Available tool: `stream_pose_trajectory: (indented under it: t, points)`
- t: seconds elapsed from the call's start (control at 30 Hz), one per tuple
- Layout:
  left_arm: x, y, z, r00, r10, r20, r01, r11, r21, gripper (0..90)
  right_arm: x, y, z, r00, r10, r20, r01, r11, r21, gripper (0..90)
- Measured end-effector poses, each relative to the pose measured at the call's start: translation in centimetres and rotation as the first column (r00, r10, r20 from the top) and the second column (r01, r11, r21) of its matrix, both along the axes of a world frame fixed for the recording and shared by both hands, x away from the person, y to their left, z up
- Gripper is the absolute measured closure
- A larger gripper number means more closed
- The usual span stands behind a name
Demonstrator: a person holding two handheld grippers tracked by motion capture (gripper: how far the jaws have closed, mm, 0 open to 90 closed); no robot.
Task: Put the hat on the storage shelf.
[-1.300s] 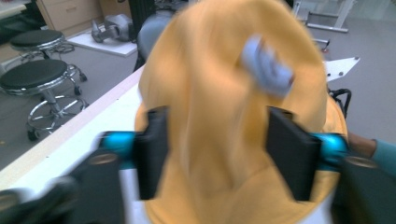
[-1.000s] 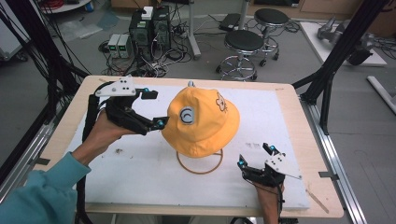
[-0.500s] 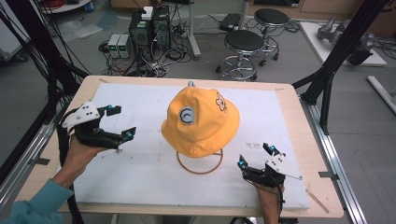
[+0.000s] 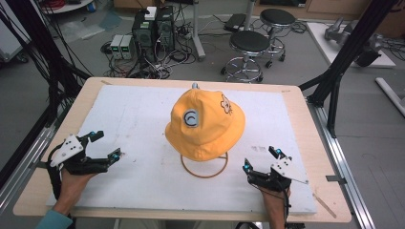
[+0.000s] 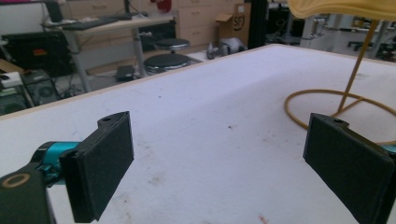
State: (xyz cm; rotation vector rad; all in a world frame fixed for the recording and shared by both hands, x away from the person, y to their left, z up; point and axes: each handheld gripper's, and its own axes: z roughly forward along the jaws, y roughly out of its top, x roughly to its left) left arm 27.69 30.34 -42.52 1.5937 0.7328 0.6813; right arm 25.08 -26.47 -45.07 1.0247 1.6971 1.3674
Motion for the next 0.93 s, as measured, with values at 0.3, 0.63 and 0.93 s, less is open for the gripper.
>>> stream_pose_trajectory:
  t: [0.3,0.63,0.93]
  points:
    - [-0.9,1.0,-2.6,0.9981,0.057,0.025,-0.055,0.9968,-0.058,8.7,0.1,0.0,0.0,1.0,-0.007,-0.005,0.007,1.0,-0.003,2.8]
    - [-1.0,1.2,-2.7,0.9973,0.067,0.031,-0.064,0.995,-0.076,8.7,0.1,0.0,0.0,1.0,-0.007,-0.004,0.007,1.0,-0.002,2.8]
    - [-1.2,1.2,-2.8,0.996,0.07,0.055,-0.065,0.9948,-0.078,8.8,0.1,-0.1,0.0,0.9998,-0.019,-0.006,0.019,0.9998,0.008,2.8]
